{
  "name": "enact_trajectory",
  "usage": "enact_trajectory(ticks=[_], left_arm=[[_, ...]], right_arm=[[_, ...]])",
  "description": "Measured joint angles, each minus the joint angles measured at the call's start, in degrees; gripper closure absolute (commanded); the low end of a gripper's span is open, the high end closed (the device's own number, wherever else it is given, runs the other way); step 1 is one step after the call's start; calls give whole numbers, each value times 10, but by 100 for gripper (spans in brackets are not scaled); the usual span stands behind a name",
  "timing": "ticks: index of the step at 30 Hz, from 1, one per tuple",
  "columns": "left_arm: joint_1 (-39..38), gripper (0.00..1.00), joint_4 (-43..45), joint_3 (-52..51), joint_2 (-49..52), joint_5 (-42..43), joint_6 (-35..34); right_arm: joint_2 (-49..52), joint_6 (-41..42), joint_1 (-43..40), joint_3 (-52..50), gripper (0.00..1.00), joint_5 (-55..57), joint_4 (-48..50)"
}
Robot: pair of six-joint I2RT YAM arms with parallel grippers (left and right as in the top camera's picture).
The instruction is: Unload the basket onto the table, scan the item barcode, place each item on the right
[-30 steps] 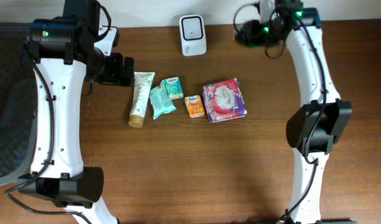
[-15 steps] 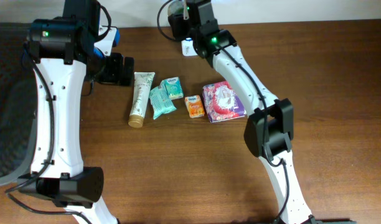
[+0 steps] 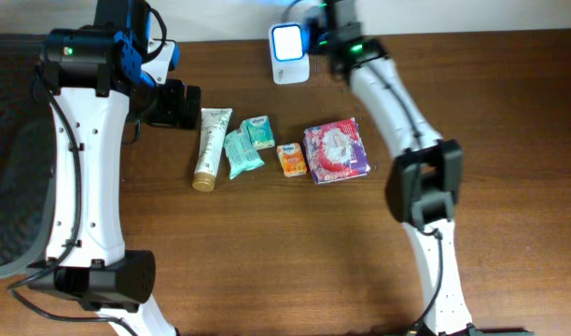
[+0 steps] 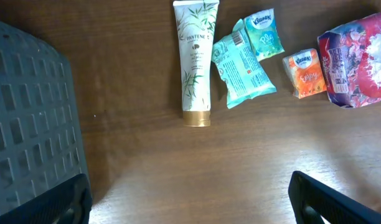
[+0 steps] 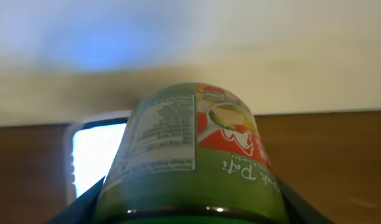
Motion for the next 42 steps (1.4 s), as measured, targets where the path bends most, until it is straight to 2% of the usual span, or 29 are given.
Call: enact_trajectory(ticks=[4,5,10,12,15,19,20,21,23,26,29,35,36,37,39,40,42], left_arm=[[0,1,-1,0,0,0,0],[0,1,0,0,0,0,0],[0,1,0,0,0,0,0],[0,1,0,0,0,0,0],[0,1,0,0,0,0,0],[0,1,0,0,0,0,0],[0,1,0,0,0,0,0],[0,1,0,0,0,0,0],[0,1,0,0,0,0,0],[0,1,0,0,0,0,0],[0,1,0,0,0,0,0],[0,1,0,0,0,0,0],[0,1,-1,0,0,0,0],[0,1,-1,0,0,0,0],[0,1,0,0,0,0,0],[0,1,0,0,0,0,0],[0,1,0,0,0,0,0]], right_arm=[[-65,11,-116,2,55,4,-135],[-77,32,-175,5,55,4,-213],[-78,71,-319,4,51,-6,-323],[-75,79,-413,4,51,-38,-374],[-59,80,-501,2,48,-116,-399],[-40,84,-560,-71,44,-155,-365],[-38,84,-564,-94,41,-158,-348],[-36,86,-567,-111,22,-161,-335],[-30,87,-575,-132,2,-169,-317],[-30,87,-589,-131,2,-174,-321],[-28,88,-602,-73,1,-175,-388],[-61,80,-587,250,1,-197,-575],[-65,68,-579,281,8,-216,-599],[-73,48,-562,315,10,-246,-628],[-88,-24,-500,341,4,-324,-650],[-88,-64,-435,328,3,-357,-648],[-86,-90,-352,289,1,-354,-647]])
